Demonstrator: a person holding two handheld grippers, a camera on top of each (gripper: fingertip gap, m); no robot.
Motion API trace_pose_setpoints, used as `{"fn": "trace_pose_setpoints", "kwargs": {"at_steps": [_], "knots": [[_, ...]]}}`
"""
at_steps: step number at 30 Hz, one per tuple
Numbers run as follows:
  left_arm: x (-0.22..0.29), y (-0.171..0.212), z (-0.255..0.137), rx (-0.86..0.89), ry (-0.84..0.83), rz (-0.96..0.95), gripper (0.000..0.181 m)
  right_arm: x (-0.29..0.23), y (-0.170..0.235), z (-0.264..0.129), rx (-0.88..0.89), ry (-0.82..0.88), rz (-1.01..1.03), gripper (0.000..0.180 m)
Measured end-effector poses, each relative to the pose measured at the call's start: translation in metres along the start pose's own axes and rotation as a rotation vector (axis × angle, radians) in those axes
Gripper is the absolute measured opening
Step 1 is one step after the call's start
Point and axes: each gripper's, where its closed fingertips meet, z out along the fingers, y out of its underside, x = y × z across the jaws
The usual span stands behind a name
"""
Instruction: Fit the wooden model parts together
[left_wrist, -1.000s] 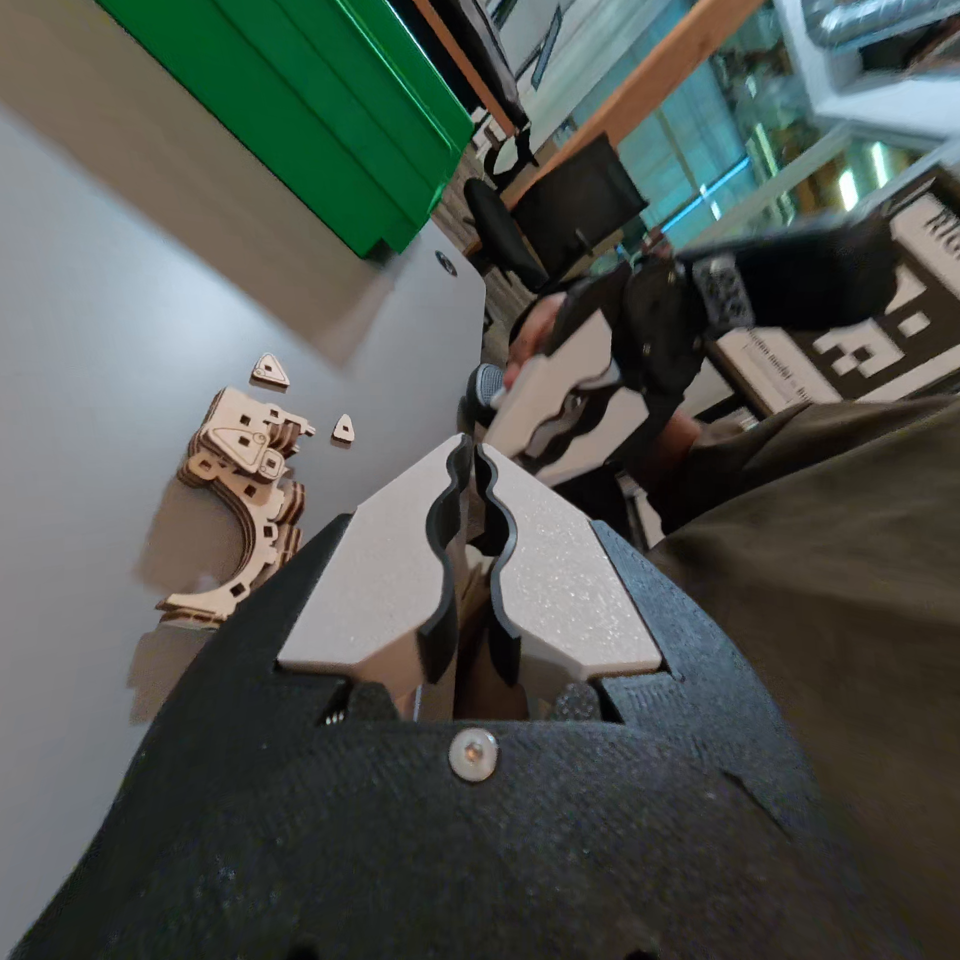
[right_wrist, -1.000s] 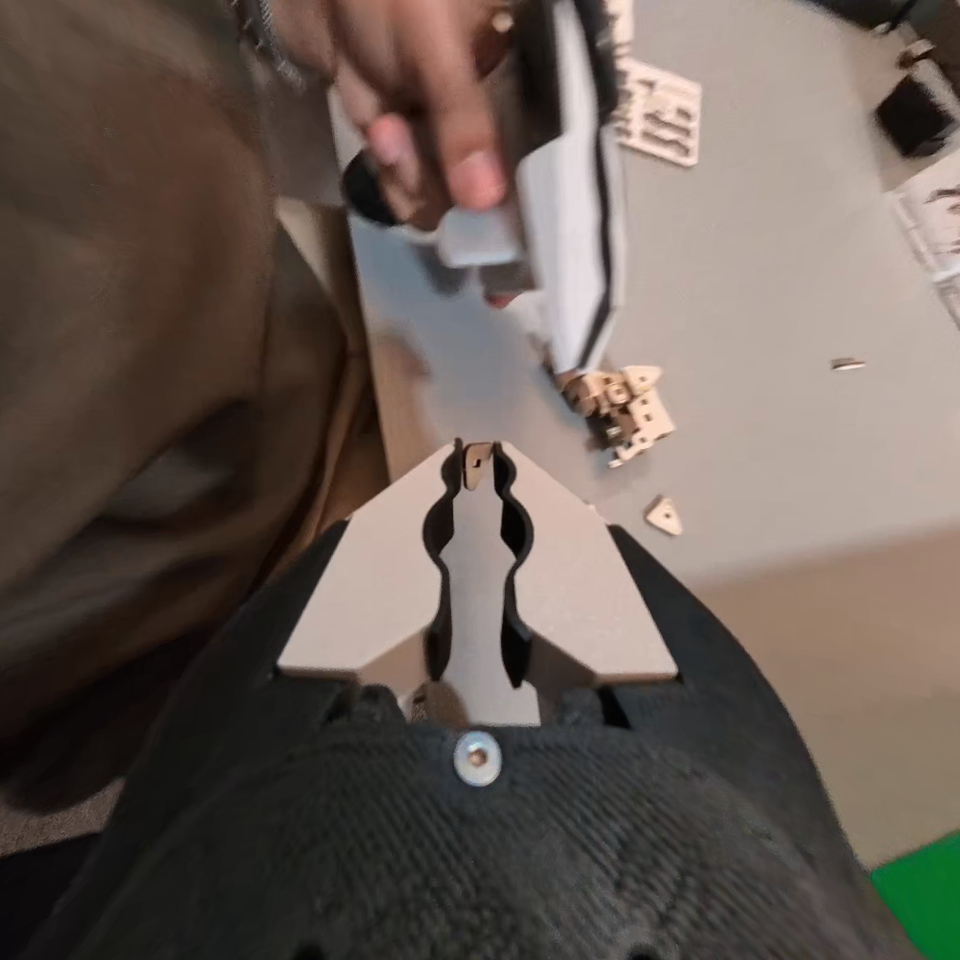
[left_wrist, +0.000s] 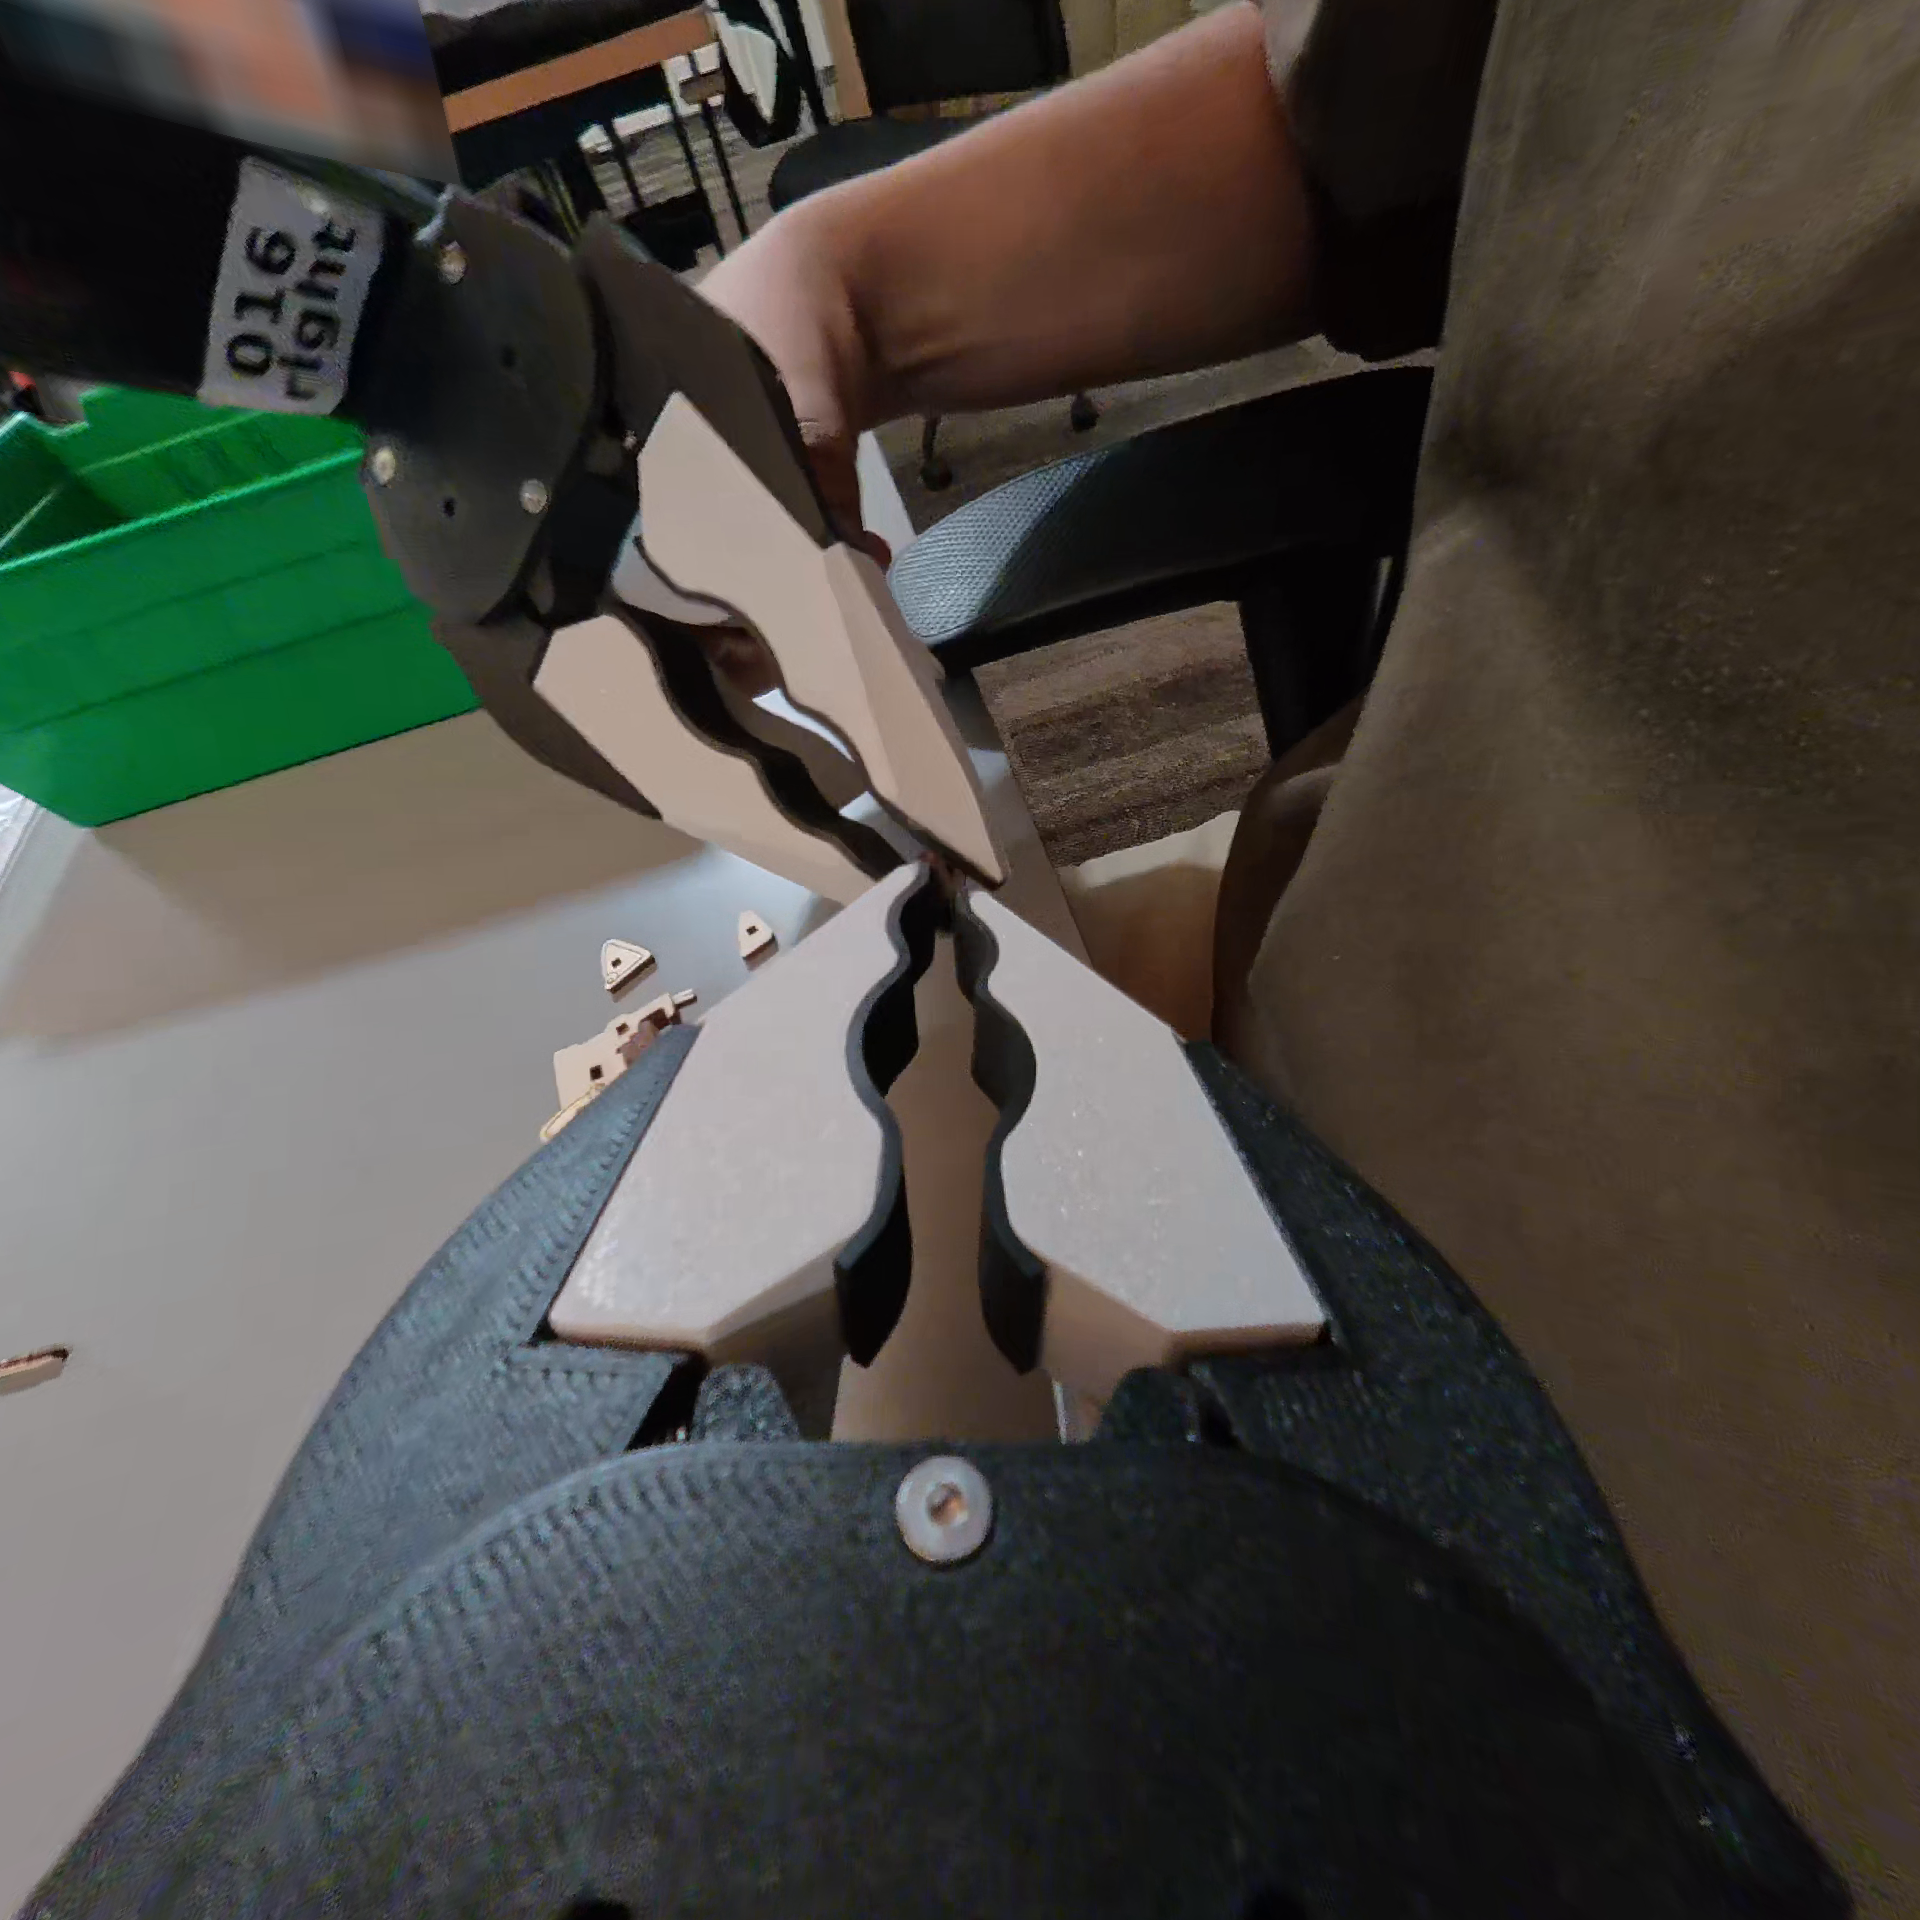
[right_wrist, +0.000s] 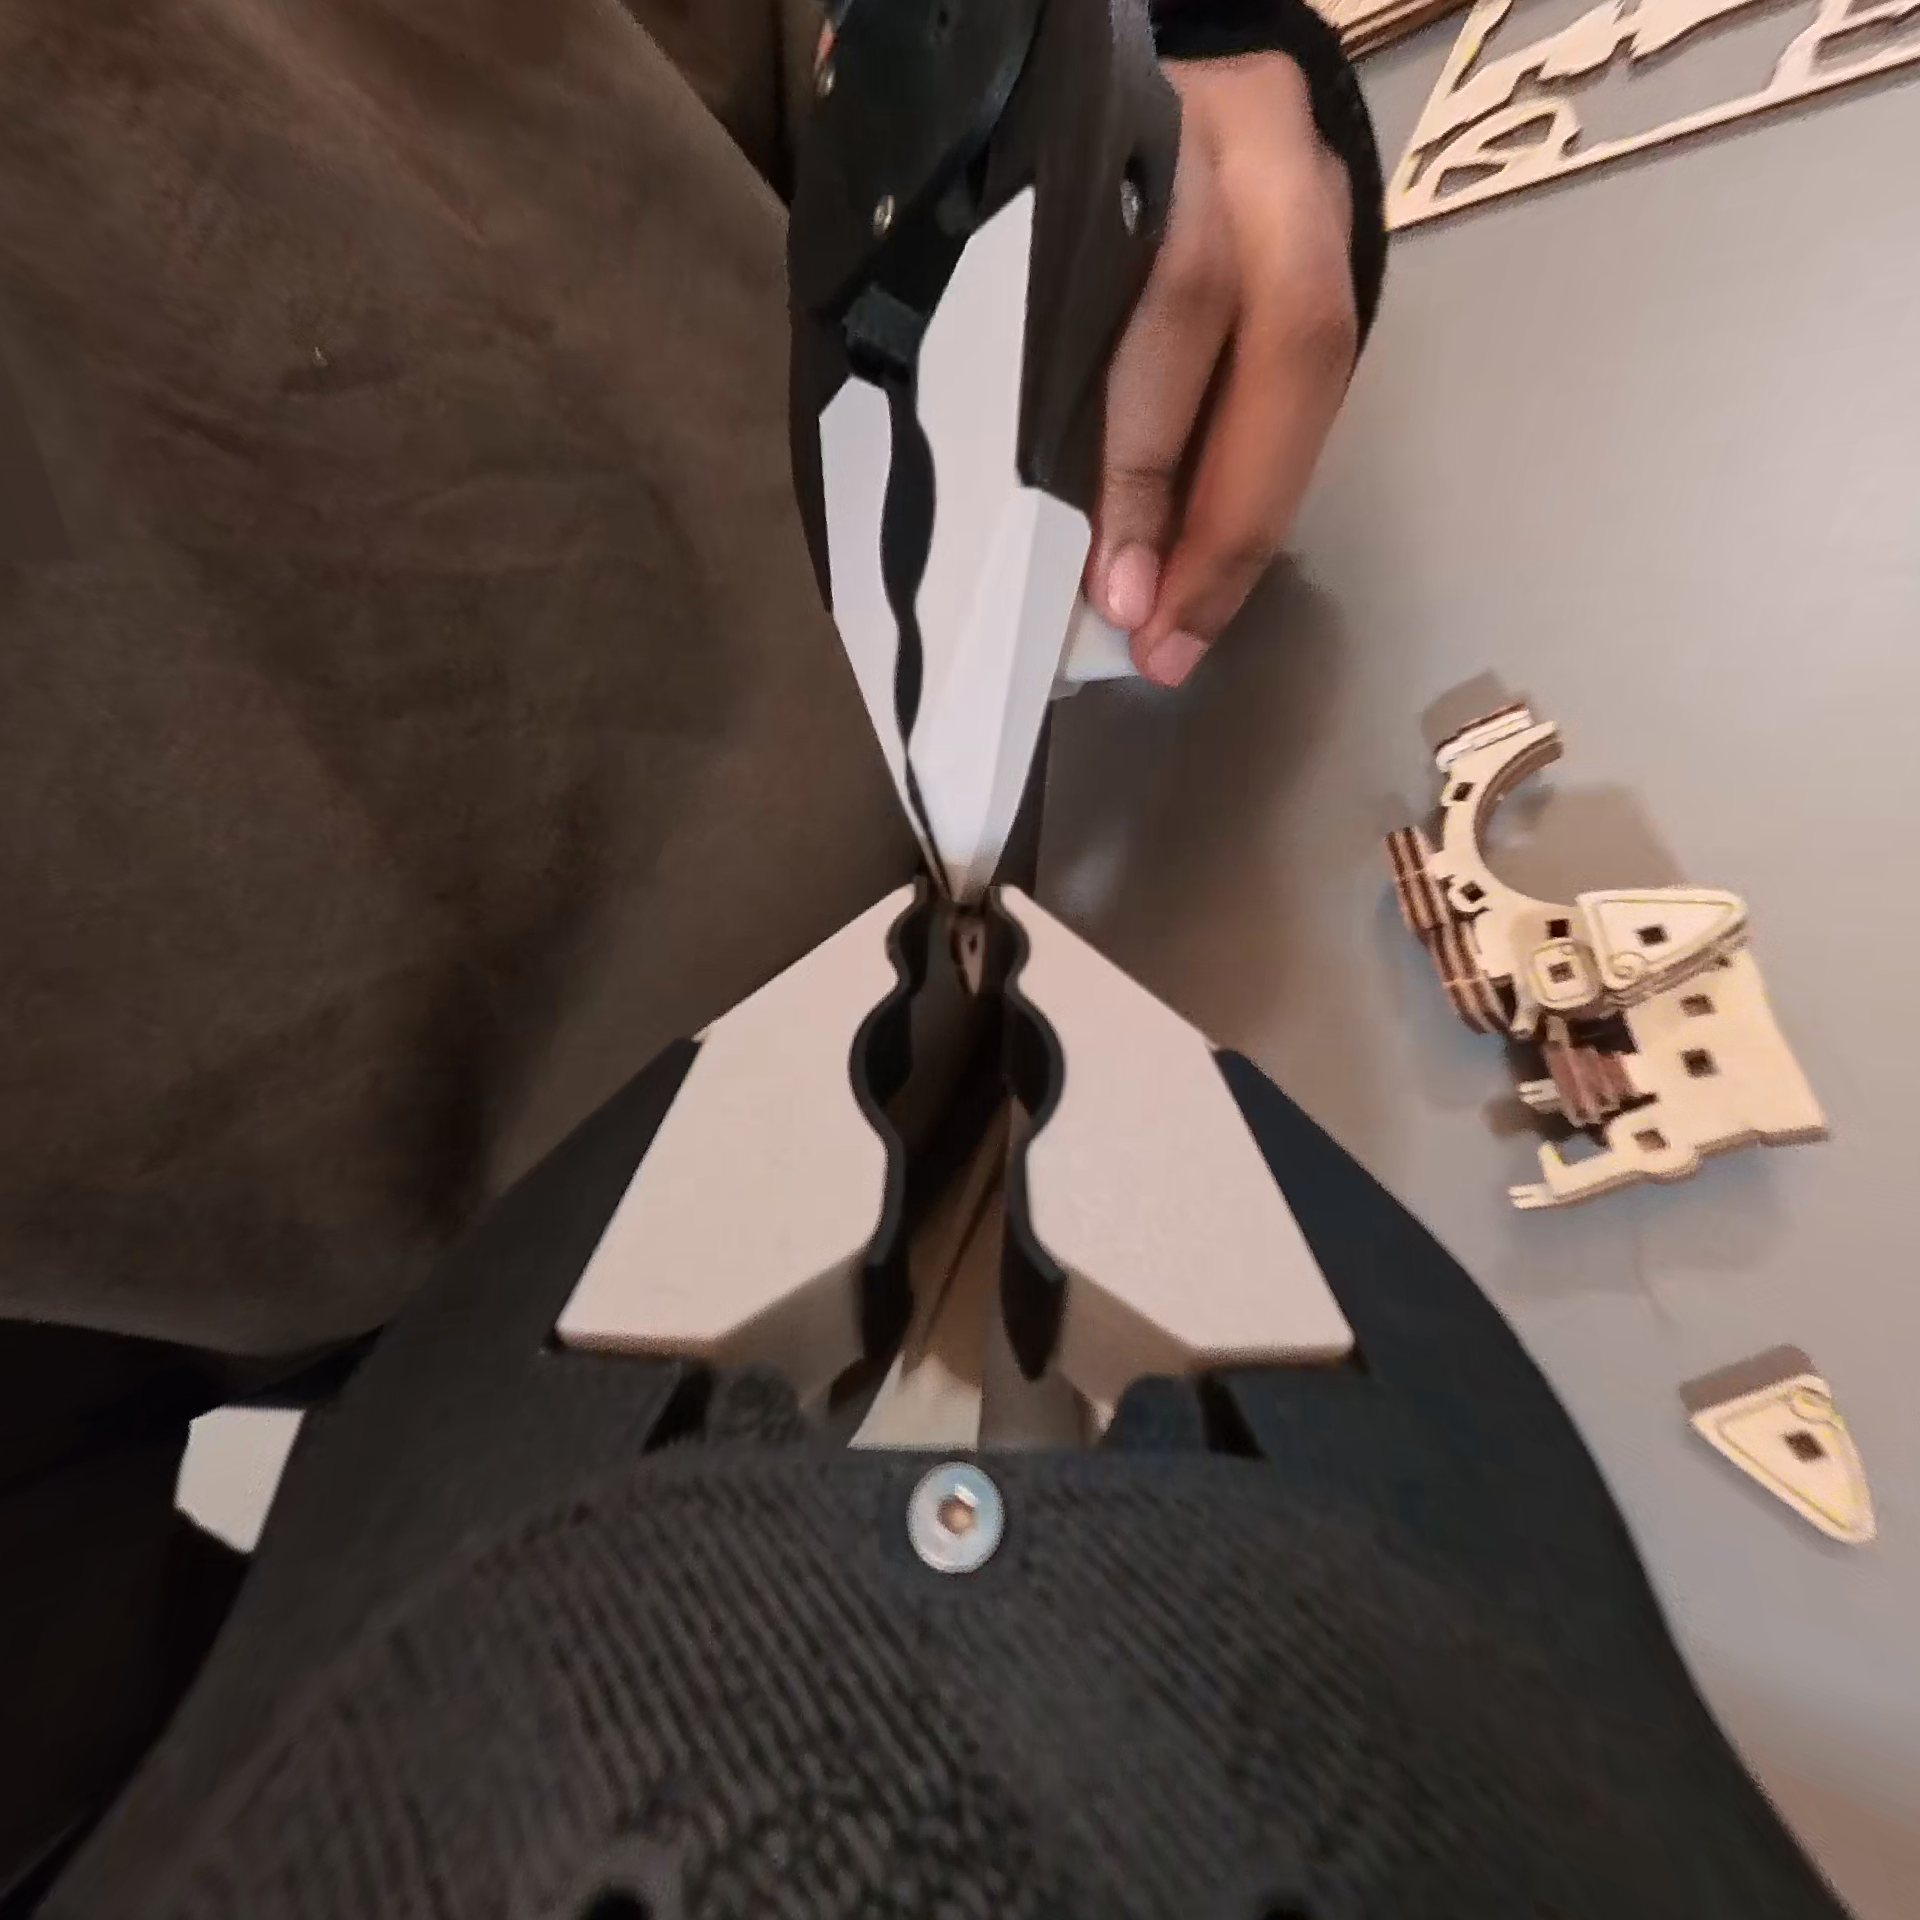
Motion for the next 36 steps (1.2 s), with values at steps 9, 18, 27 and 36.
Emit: {"fn": "trace_pose_setpoints", "kwargs": {"at_steps": [9,18,27,36], "knots": [[-0.007,0.005,0.004,-0.012,-0.033,-0.034,0.000,0.005,0.002,0.000,-0.008,-0.021,0.012,0.021],[-0.075,0.003,-0.024,0.217,-0.185,-0.573,0.000,0.050,-0.034,-0.067,0.388,0.519,-0.117,0.037],[-0.076,0.013,-0.013,0.176,-0.179,-0.671,0.000,0.063,0.017,-0.099,0.326,0.874,0.000,0.022],[-0.082,0.033,-0.002,-0.067,-0.336,-0.537,0.038,0.086,0.051,-0.060,-0.092,1.015,-0.090,0.018]]}}
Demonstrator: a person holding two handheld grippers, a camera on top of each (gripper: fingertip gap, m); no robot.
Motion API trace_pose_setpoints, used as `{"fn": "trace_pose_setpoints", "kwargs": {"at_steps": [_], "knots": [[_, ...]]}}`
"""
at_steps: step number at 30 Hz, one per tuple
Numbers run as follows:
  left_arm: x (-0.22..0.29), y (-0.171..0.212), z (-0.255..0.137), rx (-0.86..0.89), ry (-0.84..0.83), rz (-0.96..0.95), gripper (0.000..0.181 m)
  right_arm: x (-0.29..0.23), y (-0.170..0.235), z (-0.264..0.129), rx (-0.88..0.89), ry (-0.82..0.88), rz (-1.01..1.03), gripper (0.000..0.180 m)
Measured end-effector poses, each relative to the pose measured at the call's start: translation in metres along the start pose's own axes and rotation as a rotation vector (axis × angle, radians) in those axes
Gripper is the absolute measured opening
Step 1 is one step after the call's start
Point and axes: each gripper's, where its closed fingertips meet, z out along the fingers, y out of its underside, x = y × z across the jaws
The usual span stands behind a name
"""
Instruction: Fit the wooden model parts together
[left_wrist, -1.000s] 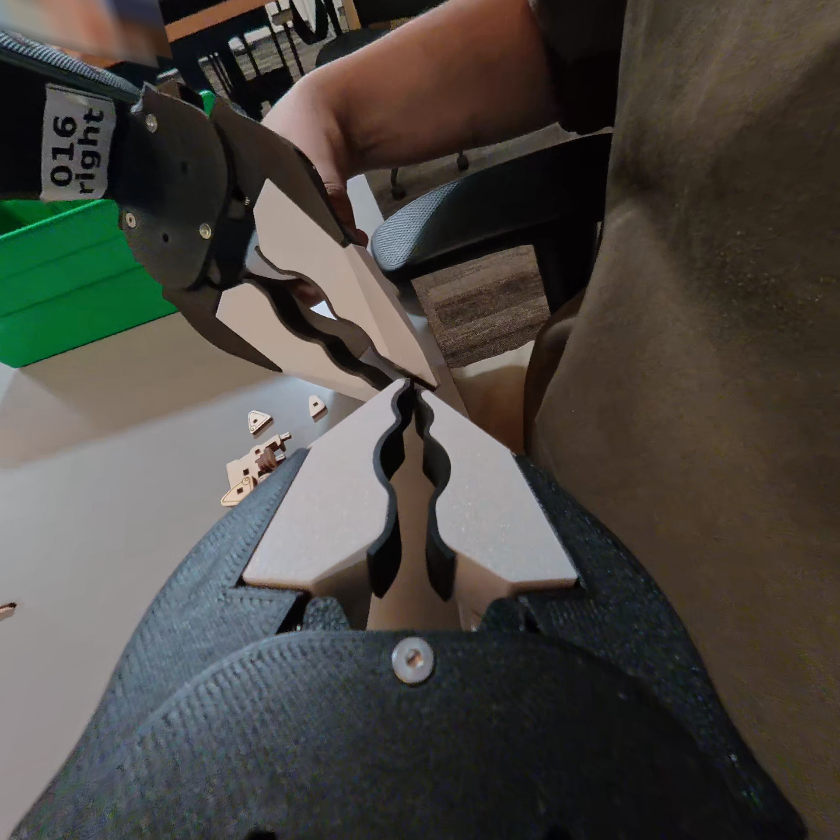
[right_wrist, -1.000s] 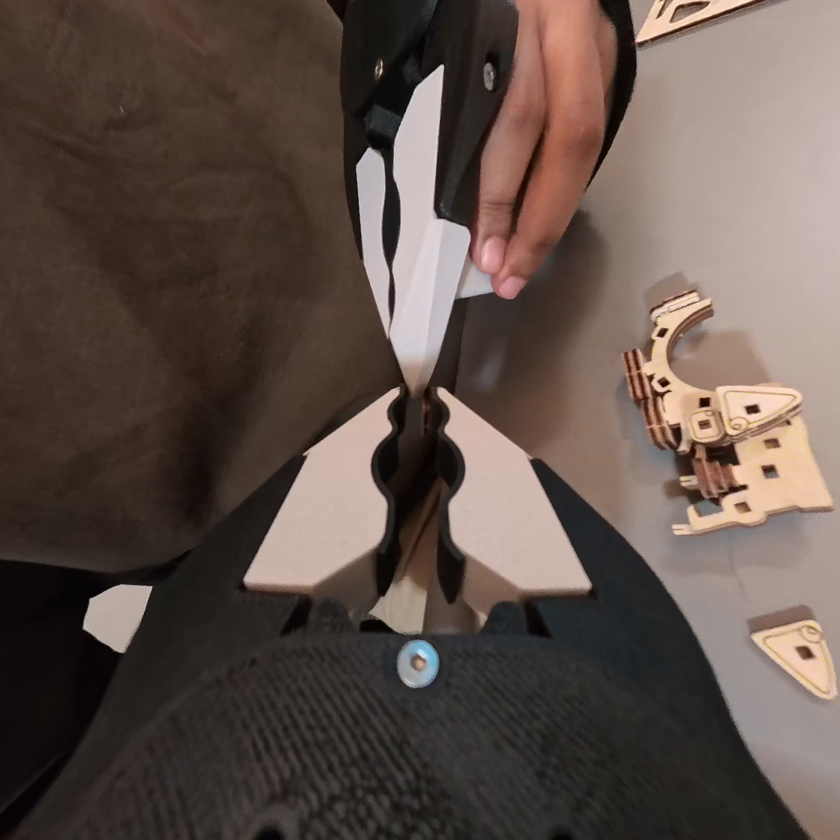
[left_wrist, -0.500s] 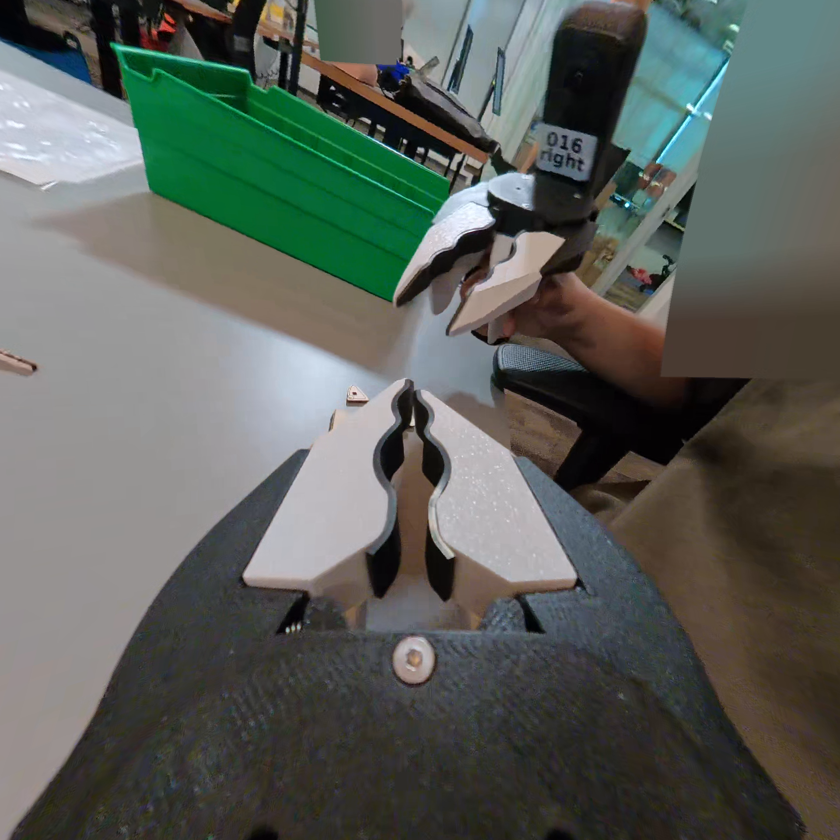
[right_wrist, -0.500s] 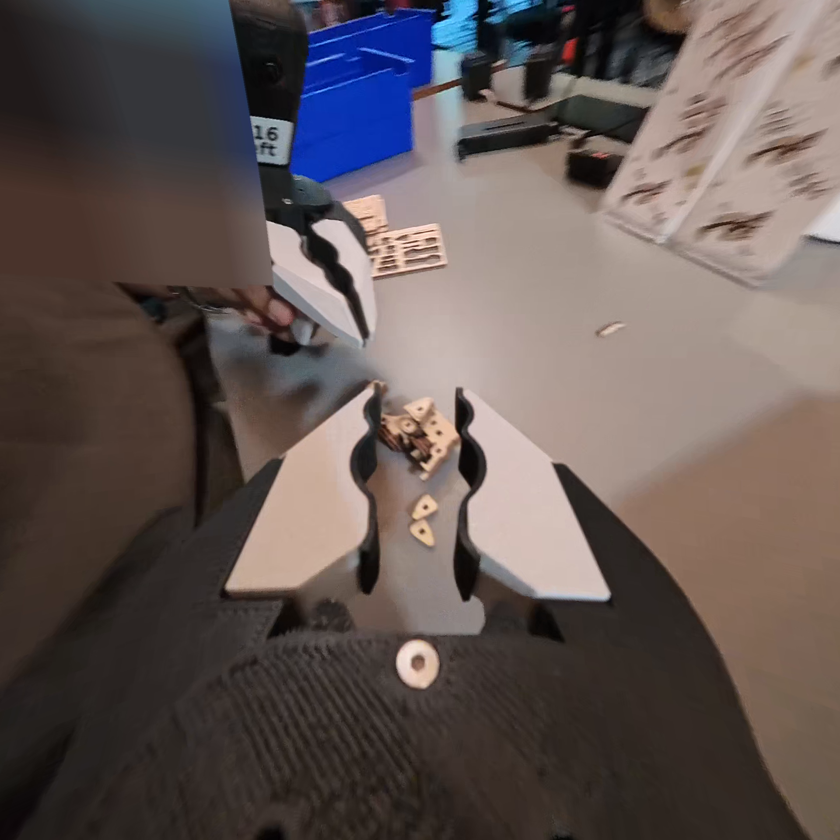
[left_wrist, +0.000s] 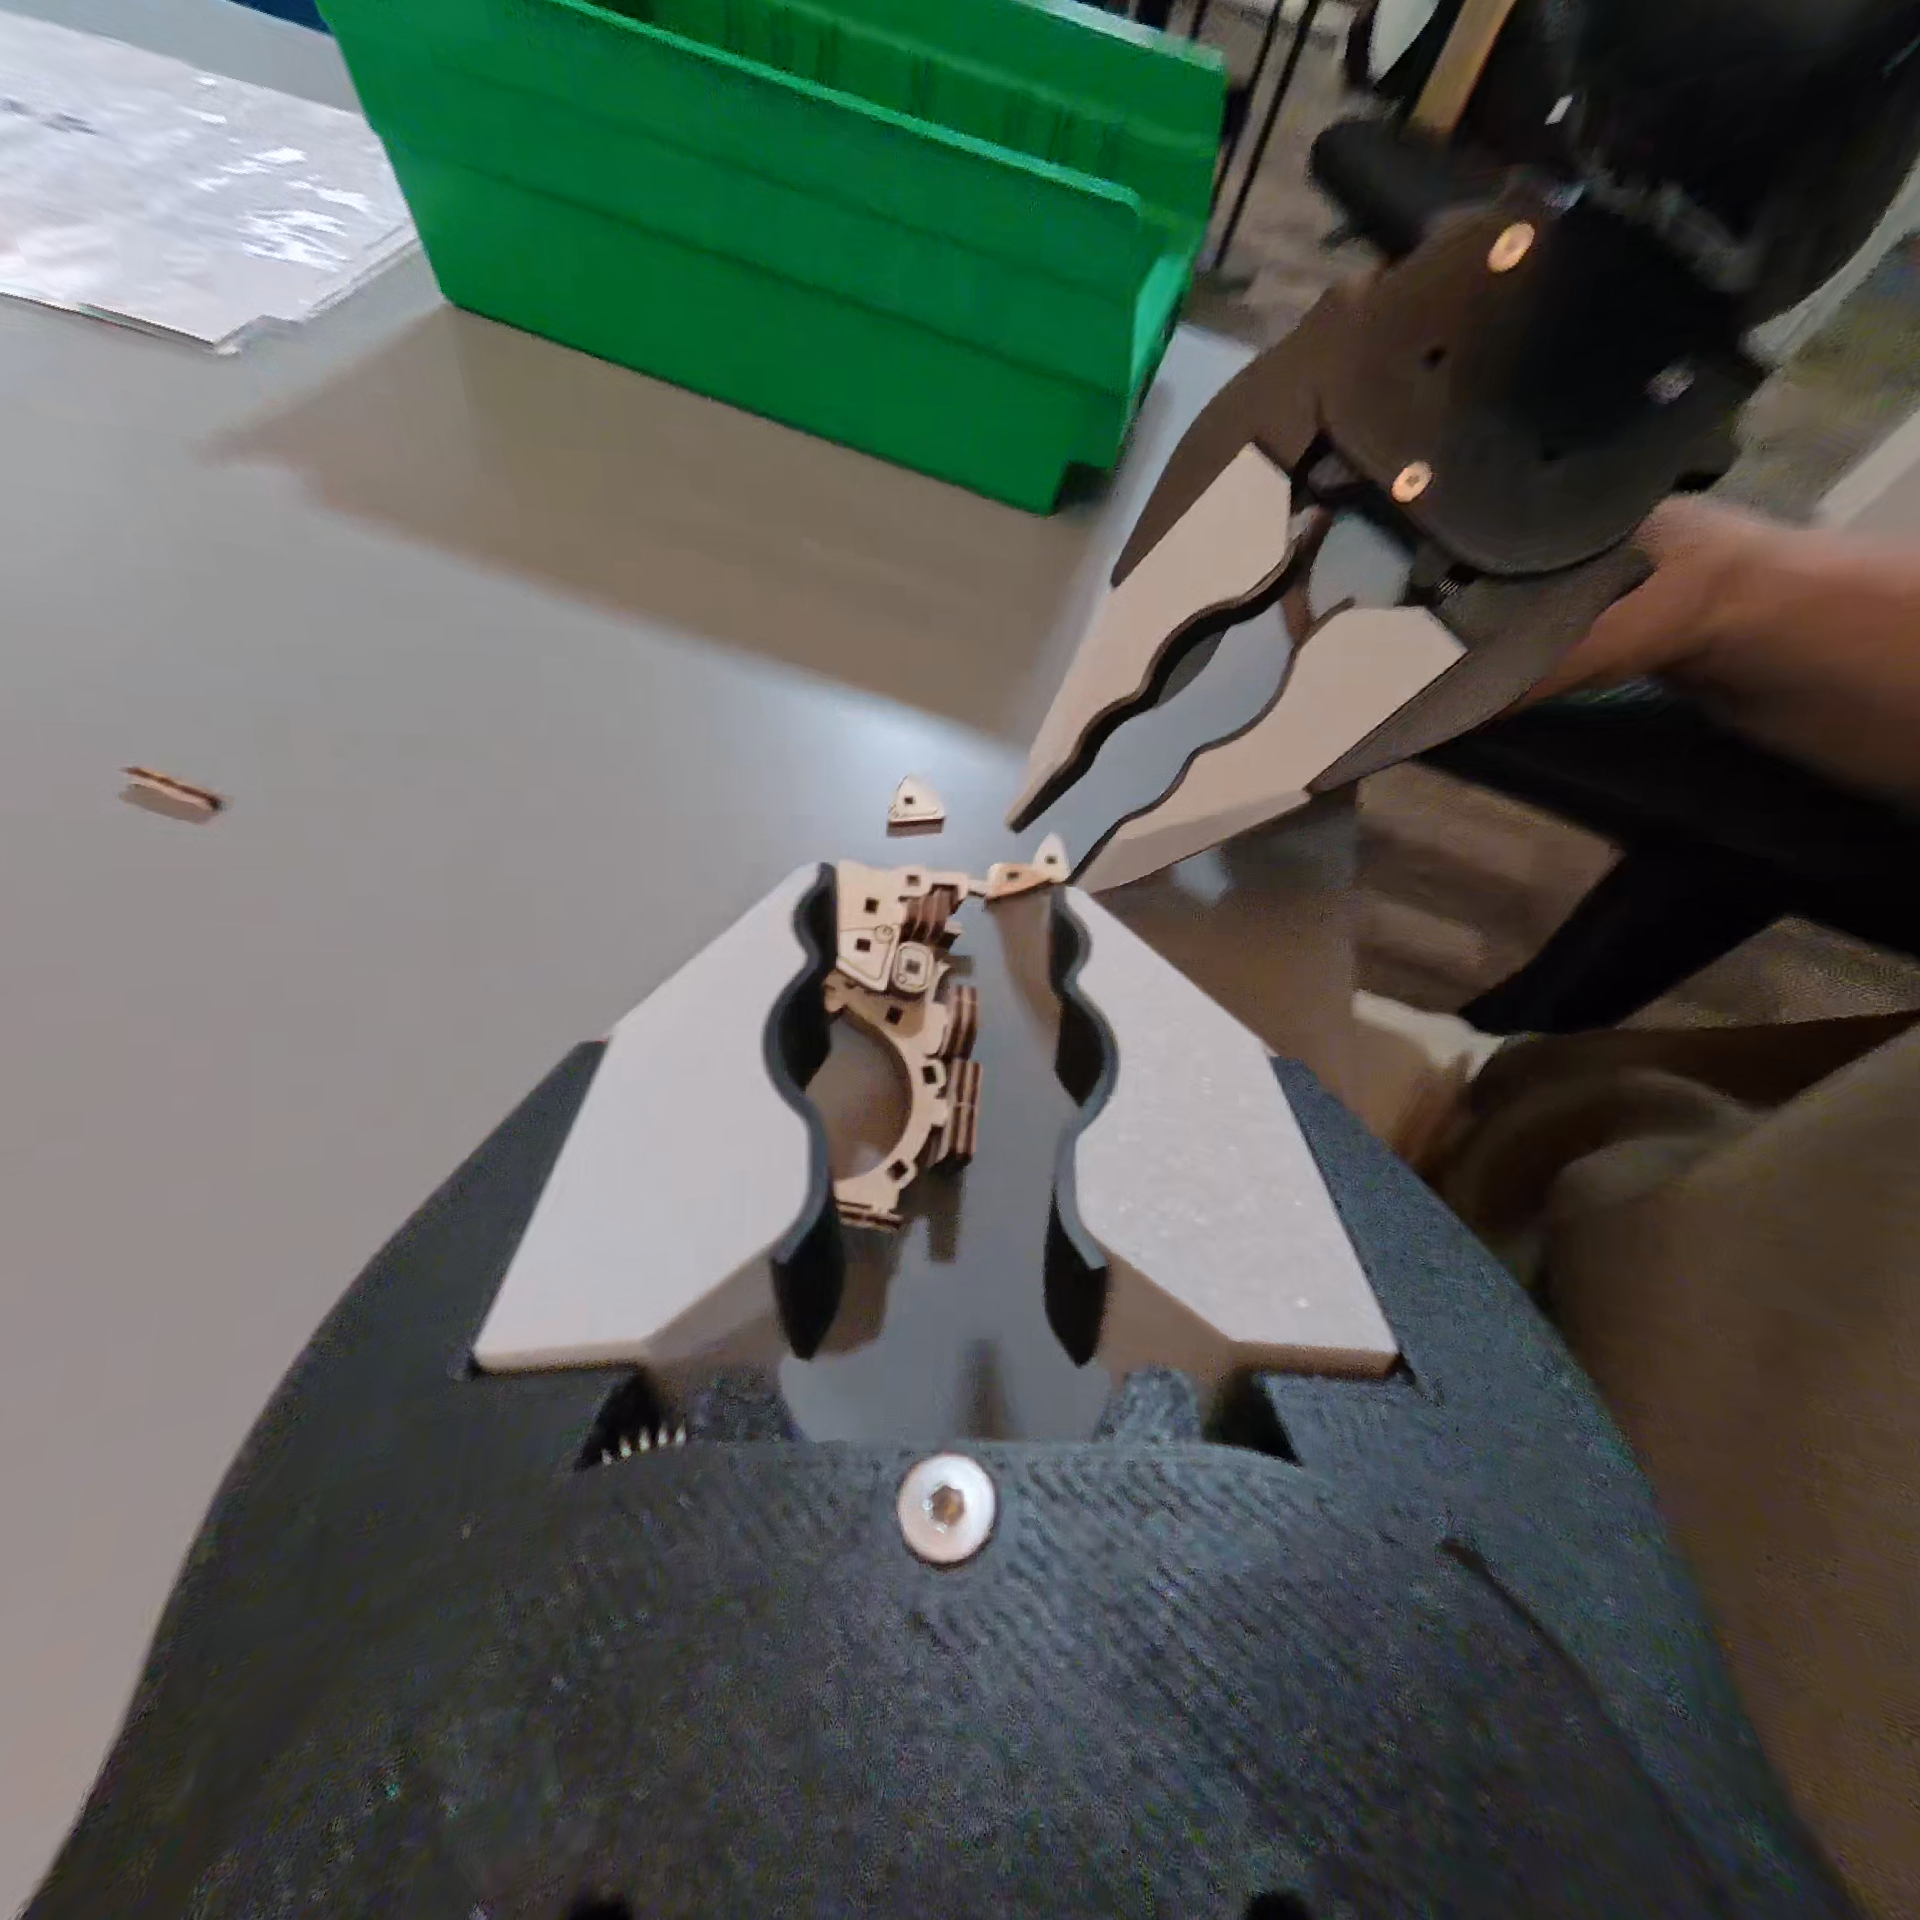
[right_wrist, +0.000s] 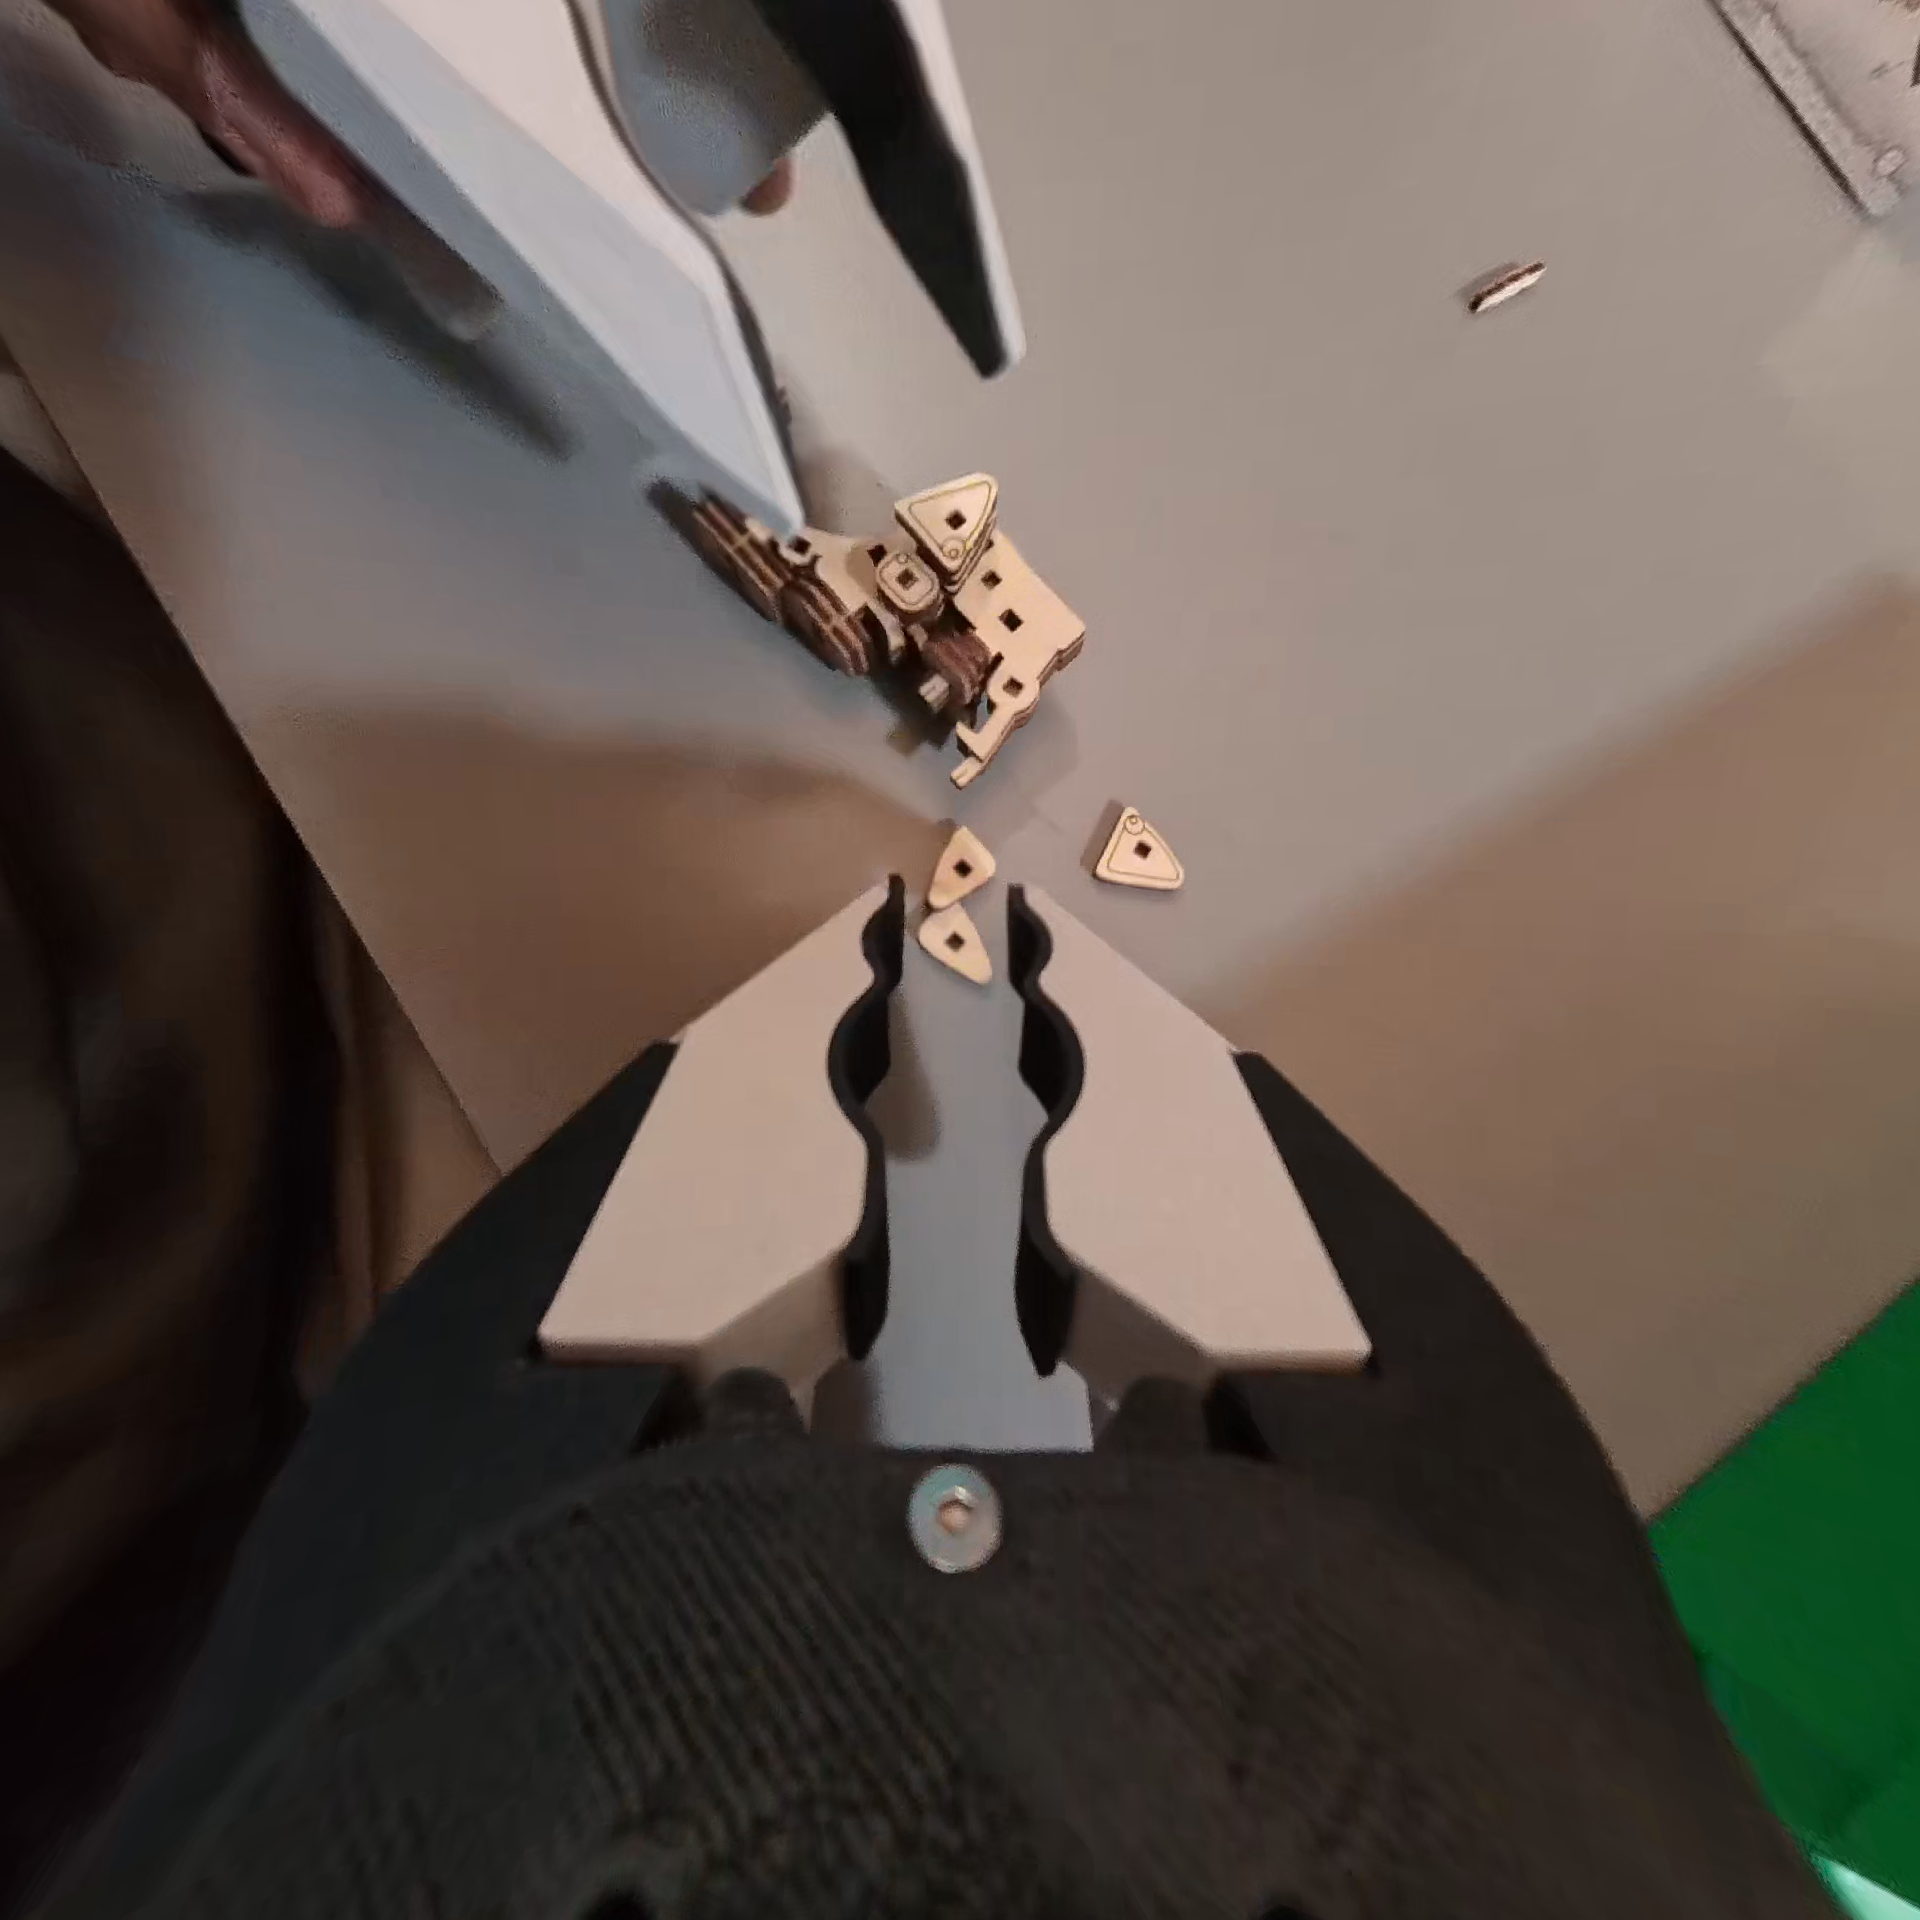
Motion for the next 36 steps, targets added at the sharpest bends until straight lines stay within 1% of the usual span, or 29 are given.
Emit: {"fn": "trace_pose_setpoints", "kwargs": {"at_steps": [2,4,5,8,11,14,16,17,19,25,28,30,32,34,36], "knots": [[-0.001,0.009,0.004,-0.067,-0.057,0.086,0.052,-0.001,-0.005,0.000,0.023,0.011,-0.018,0.021],[-0.004,0.025,0.010,-0.165,-0.094,0.132,0.064,-0.003,-0.014,0.000,0.062,0.008,-0.013,0.023],[-0.005,0.033,0.013,-0.208,-0.101,0.131,0.065,-0.003,-0.017,0.000,0.077,0.005,-0.009,0.024],[-0.008,0.044,0.017,-0.264,-0.105,0.088,0.065,-0.001,-0.022,0.003,0.086,0.012,0.005,0.023],[-0.012,0.046,0.016,-0.277,-0.112,0.066,0.056,0.004,-0.024,0.009,0.071,0.026,0.026,0.022],[-0.012,0.049,0.014,-0.282,-0.113,0.056,0.056,0.006,-0.025,0.017,0.044,0.011,0.048,0.020],[-0.013,0.047,0.012,-0.262,-0.117,0.052,0.056,0.008,-0.022,0.023,-0.002,0.013,0.071,0.015],[-0.013,0.046,0.011,-0.257,-0.120,0.048,0.056,0.007,-0.021,0.024,-0.015,0.002,0.080,0.009],[-0.014,0.049,0.008,-0.262,-0.129,0.043,0.057,0.006,-0.024,0.024,-0.010,-0.004,0.097,0.008],[-0.009,0.049,-0.005,-0.244,-0.175,0.116,0.065,0.010,-0.041,0.011,0.038,-0.060,0.221,0.007],[-0.005,0.038,-0.014,-0.179,-0.222,0.210,0.069,0.014,-0.047,0.003,0.023,-0.126,0.354,0.008],[-0.007,0.027,-0.021,-0.130,-0.307,0.350,0.066,0.010,-0.049,-0.001,-0.013,-0.223,0.440,0.008],[-0.004,0.017,-0.028,-0.078,-0.375,0.494,0.058,0.006,-0.052,-0.004,-0.041,-0.292,0.479,0.008],[0.000,0.013,-0.032,-0.044,-0.399,0.595,0.046,0.007,-0.053,-0.006,-0.074,-0.311,0.472,0.008],[0.003,0.010,-0.035,-0.018,-0.412,0.649,0.036,0.006,-0.055,-0.007,-0.107,-0.324,0.452,0.008]]}}
